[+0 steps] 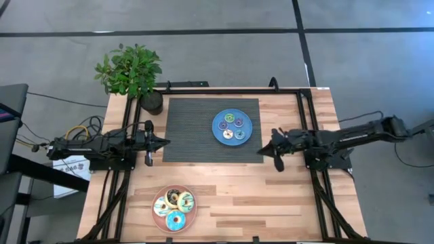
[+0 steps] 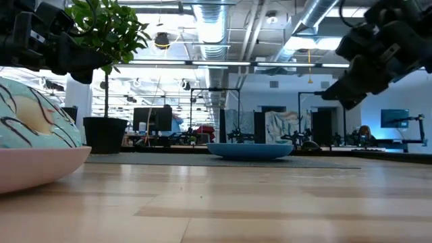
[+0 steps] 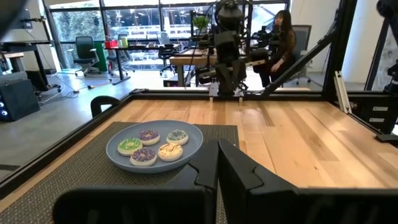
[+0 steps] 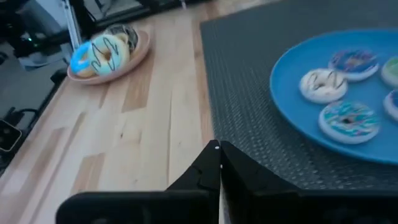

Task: Pick & Place donuts
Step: Return to Home Position

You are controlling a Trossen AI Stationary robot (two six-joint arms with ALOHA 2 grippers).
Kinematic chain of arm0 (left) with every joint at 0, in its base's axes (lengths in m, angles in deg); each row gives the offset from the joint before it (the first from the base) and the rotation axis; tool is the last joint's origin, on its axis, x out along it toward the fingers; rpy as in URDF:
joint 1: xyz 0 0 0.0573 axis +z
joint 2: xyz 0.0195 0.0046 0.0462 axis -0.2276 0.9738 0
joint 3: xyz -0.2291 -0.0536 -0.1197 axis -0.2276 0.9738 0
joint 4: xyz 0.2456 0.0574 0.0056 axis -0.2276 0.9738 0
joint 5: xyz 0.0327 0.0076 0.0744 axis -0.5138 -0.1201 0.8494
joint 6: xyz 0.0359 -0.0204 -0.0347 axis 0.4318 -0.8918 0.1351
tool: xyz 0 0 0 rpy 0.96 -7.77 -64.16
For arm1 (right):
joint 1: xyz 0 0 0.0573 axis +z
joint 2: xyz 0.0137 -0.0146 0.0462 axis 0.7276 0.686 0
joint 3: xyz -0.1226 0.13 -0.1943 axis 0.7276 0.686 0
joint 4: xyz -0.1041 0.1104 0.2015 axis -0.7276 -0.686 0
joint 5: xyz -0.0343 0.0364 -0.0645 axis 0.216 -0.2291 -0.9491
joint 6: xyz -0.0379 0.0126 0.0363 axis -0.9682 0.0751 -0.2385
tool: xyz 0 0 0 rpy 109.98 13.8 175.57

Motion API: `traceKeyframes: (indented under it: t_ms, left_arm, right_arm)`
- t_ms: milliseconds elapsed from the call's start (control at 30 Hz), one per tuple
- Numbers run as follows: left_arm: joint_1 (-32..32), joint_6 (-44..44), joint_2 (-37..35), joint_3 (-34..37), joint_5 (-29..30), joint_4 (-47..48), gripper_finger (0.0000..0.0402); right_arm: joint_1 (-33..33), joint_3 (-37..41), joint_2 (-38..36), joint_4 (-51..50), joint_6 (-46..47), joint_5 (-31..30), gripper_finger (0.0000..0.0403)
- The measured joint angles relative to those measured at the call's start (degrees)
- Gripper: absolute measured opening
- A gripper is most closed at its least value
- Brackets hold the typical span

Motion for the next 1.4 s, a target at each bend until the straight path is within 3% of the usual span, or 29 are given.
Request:
traceKeyframes:
  t_ms: [333, 600, 800, 1100, 1400]
  left_arm:
    - [0.00, 0.00, 0.00, -0.02, 0.00, 0.00, 0.0000]
    - [0.00, 0.00, 0.00, 0.00, 0.00, 0.00, 0.0000]
    - [0.01, -0.01, 0.00, 0.00, 0.00, 0.00, 0.0000]
    - [0.00, 0.00, 0.00, 0.00, 0.00, -0.02, 0.0000]
    - [0.02, -0.02, 0.00, 0.00, 0.00, 0.00, 0.0000]
  right_arm:
    - [-1.17, 4.61, -18.09, -6.37, -2.33, -0.18, 0.0001]
    - [0.90, 5.13, -33.79, -29.10, 2.96, -0.13, 0.0000]
    - [2.96, 5.02, -43.76, -33.46, 3.28, -0.38, 0.0000]
    - [2.99, 5.02, -45.99, -33.70, 3.03, -5.40, 0.0000]
    - [1.70, 5.02, -45.67, -33.74, -14.21, -6.42, 0.0000]
